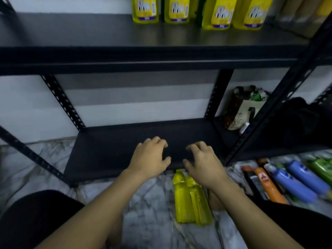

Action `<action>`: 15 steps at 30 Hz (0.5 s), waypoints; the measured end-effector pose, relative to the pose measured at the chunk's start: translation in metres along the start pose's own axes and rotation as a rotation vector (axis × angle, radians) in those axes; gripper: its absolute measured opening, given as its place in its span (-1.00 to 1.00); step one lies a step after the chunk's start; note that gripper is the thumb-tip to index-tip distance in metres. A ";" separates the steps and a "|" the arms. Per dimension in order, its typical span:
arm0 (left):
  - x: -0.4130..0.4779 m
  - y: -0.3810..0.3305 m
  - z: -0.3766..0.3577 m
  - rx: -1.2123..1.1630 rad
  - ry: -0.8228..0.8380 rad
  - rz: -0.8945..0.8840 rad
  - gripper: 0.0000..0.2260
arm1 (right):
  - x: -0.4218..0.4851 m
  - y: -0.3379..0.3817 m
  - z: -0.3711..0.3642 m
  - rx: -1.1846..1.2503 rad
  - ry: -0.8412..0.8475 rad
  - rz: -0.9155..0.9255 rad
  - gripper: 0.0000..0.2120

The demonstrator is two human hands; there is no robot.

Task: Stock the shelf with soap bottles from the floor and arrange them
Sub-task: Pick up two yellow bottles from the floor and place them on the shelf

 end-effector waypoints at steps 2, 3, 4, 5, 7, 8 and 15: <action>-0.005 0.012 -0.043 0.002 0.115 0.042 -0.56 | -0.005 -0.018 -0.032 -0.032 0.098 -0.053 -0.51; -0.009 0.016 -0.062 0.002 0.160 0.060 -0.55 | -0.007 -0.030 -0.052 -0.065 0.145 -0.070 -0.46; -0.012 0.019 -0.080 -0.001 0.195 0.076 -0.55 | -0.008 -0.040 -0.067 -0.103 0.185 -0.078 -0.41; -0.015 0.021 -0.097 -0.007 0.225 0.089 -0.55 | -0.010 -0.046 -0.079 -0.138 0.221 -0.079 -0.35; -0.021 0.023 -0.130 -0.021 0.288 0.104 -0.56 | -0.019 -0.049 -0.091 -0.148 0.322 -0.115 -0.34; -0.025 0.023 -0.146 -0.029 0.318 0.111 -0.55 | -0.023 -0.050 -0.097 -0.117 0.375 -0.147 -0.38; -0.029 0.034 -0.222 0.023 0.458 0.142 -0.48 | -0.026 -0.095 -0.158 0.066 0.500 -0.295 -0.40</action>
Point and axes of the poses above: each hand's wrist, its own x-axis towards the middle knuckle, its own z-axis out of the back of the hand, y = z × x, the point moved 2 cm from there along x, towards the middle knuckle, and after that the axes turned 8 degrees about z, right-handed, at the moved point
